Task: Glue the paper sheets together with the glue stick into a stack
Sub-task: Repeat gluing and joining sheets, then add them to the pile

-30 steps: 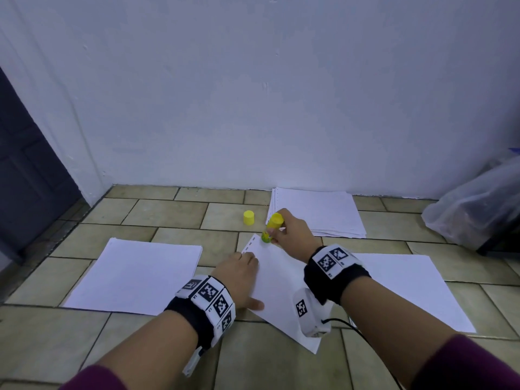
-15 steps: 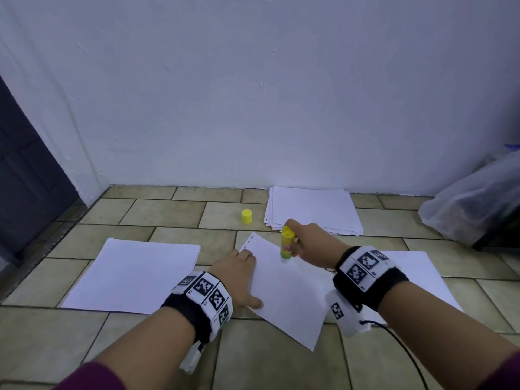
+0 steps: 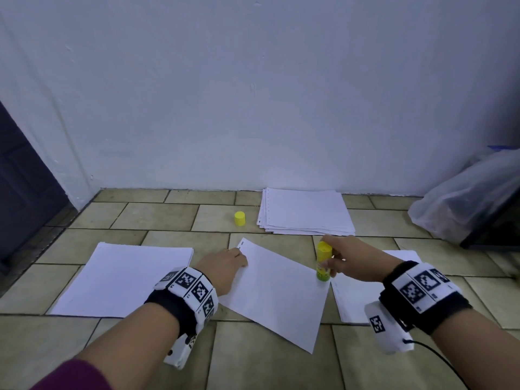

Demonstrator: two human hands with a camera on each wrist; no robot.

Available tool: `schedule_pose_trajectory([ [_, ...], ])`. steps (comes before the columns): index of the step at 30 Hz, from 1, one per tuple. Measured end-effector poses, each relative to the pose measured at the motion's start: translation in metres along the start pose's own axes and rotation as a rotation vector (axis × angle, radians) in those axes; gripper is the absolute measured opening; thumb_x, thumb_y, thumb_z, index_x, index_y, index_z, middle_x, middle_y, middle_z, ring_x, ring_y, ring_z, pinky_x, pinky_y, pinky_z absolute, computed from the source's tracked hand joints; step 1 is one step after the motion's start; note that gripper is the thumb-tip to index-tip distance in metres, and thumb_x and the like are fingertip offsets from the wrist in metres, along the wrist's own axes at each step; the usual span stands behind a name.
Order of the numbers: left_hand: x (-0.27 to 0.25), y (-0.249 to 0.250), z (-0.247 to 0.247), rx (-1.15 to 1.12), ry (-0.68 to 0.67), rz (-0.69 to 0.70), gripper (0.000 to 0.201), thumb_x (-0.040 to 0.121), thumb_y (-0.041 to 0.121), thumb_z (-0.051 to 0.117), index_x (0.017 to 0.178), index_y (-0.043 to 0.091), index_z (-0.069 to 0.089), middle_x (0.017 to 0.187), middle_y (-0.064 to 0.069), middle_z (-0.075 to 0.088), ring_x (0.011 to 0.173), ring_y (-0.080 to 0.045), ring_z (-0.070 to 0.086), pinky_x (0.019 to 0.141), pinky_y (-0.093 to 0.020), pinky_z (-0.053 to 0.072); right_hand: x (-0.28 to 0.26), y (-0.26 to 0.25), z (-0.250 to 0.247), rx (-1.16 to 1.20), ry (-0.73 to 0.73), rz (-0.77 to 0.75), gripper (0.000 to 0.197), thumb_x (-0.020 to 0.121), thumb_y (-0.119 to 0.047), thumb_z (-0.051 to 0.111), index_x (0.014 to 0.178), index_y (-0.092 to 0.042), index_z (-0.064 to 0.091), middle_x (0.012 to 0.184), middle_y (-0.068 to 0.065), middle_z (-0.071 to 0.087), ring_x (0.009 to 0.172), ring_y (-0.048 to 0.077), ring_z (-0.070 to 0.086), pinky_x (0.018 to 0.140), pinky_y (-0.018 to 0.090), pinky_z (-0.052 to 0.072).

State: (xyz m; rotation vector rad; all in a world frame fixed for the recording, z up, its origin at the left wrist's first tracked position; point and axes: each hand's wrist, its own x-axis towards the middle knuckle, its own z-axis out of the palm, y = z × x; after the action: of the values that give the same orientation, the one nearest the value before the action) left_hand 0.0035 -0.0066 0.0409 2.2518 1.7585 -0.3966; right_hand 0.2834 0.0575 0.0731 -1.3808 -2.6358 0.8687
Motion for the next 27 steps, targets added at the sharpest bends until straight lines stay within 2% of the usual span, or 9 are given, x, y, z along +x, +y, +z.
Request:
schedule_pose_trajectory([
  [3, -0.002, -0.003, 0.0, 0.026, 0.018, 0.021, 0.057, 0.089, 0.013, 0.055, 0.142, 0.021, 0.035, 0.144, 0.003, 0.032, 0.129, -0.017, 0.033, 0.096, -0.03, 0.039, -0.003, 0.001, -0.009, 0.304, 0.063, 0.092, 0.011, 0.092, -0.009, 0.059, 0.083, -0.008, 0.052, 0.075, 0.006, 0.07, 0.064, 0.016, 0.068, 0.065, 0.027, 0.056],
  [6, -0.006, -0.005, 0.005, -0.026, 0.039, -0.006, 0.061, 0.085, 0.034, 0.062, 0.139, 0.022, 0.036, 0.144, 0.002, 0.027, 0.131, -0.018, 0.028, 0.099, -0.031, 0.038, -0.004, -0.002, -0.013, 0.979, 0.279, 0.163, 0.012, 0.094, 0.001, 0.048, 0.085, 0.002, 0.055, 0.082, 0.022, 0.068, 0.063, 0.026, 0.07, 0.064, 0.031, 0.059],
  [9, -0.01, -0.008, 0.01, -0.087, 0.048, -0.052, 0.065, 0.08, 0.046, 0.065, 0.132, 0.02, 0.037, 0.14, 0.001, 0.025, 0.13, -0.019, 0.028, 0.098, -0.033, 0.039, 0.005, -0.012, -0.005, 1.519, 0.391, 0.151, 0.019, 0.093, 0.005, 0.038, 0.08, -0.003, 0.05, 0.08, 0.02, 0.07, 0.072, 0.03, 0.072, 0.064, 0.03, 0.06],
  [12, -0.012, -0.012, 0.011, -0.111, 0.039, -0.074, 0.077, 0.08, 0.054, 0.064, 0.136, 0.012, 0.032, 0.138, 0.0, 0.029, 0.127, -0.017, 0.032, 0.097, -0.031, 0.04, 0.022, -0.026, 0.005, 1.719, 0.355, 0.17, 0.019, 0.093, 0.001, 0.037, 0.085, 0.001, 0.054, 0.083, 0.019, 0.07, 0.075, 0.026, 0.072, 0.067, 0.028, 0.06],
  [15, -0.015, -0.016, 0.009, -0.151, 0.023, -0.071, 0.091, 0.078, 0.06, 0.065, 0.144, 0.012, 0.026, 0.144, 0.002, 0.026, 0.131, -0.014, 0.031, 0.101, -0.032, 0.039, 0.045, -0.041, 0.016, 1.675, 0.238, 0.181, 0.024, 0.094, -0.013, 0.039, 0.085, -0.003, 0.059, 0.083, 0.013, 0.068, 0.065, 0.023, 0.065, 0.062, 0.031, 0.054],
  [18, -0.017, -0.021, 0.006, -0.202, -0.003, -0.053, 0.085, 0.081, 0.051, 0.067, 0.145, 0.013, 0.027, 0.147, 0.003, 0.025, 0.131, -0.015, 0.034, 0.103, -0.031, 0.038, 0.076, -0.053, 0.031, 1.394, 0.252, 0.17, 0.015, 0.091, -0.008, 0.051, 0.083, -0.01, 0.063, 0.083, 0.003, 0.072, 0.065, 0.016, 0.056, 0.063, 0.027, 0.036],
  [20, -0.016, -0.023, 0.003, -0.193, -0.016, -0.032, 0.083, 0.08, 0.041, 0.071, 0.145, 0.012, 0.028, 0.147, 0.002, 0.026, 0.128, -0.016, 0.039, 0.102, -0.028, 0.038, 0.097, -0.06, 0.042, 1.06, 0.323, 0.187, 0.011, 0.081, -0.001, 0.065, 0.088, -0.009, 0.066, 0.083, 0.003, 0.069, 0.068, 0.013, 0.058, 0.063, 0.023, 0.039],
  [22, -0.016, -0.023, 0.001, -0.185, -0.023, -0.028, 0.082, 0.078, 0.036, 0.075, 0.143, 0.011, 0.03, 0.145, 0.0, 0.028, 0.127, -0.018, 0.041, 0.102, -0.028, 0.038, 0.114, -0.064, 0.051, 0.744, 0.385, 0.201, 0.03, 0.071, -0.003, 0.076, 0.099, -0.008, 0.066, 0.088, 0.003, 0.067, 0.076, 0.013, 0.061, 0.065, 0.02, 0.044],
  [27, -0.015, -0.023, 0.0, -0.202, -0.014, -0.035, 0.084, 0.077, 0.034, 0.077, 0.143, 0.01, 0.031, 0.145, 0.0, 0.03, 0.128, -0.019, 0.04, 0.105, -0.028, 0.036, 0.133, -0.081, 0.061, 0.311, 0.436, 0.152, 0.039, 0.076, -0.01, 0.071, 0.114, -0.011, 0.06, 0.099, 0.005, 0.066, 0.089, 0.022, 0.061, 0.073, 0.024, 0.044],
])
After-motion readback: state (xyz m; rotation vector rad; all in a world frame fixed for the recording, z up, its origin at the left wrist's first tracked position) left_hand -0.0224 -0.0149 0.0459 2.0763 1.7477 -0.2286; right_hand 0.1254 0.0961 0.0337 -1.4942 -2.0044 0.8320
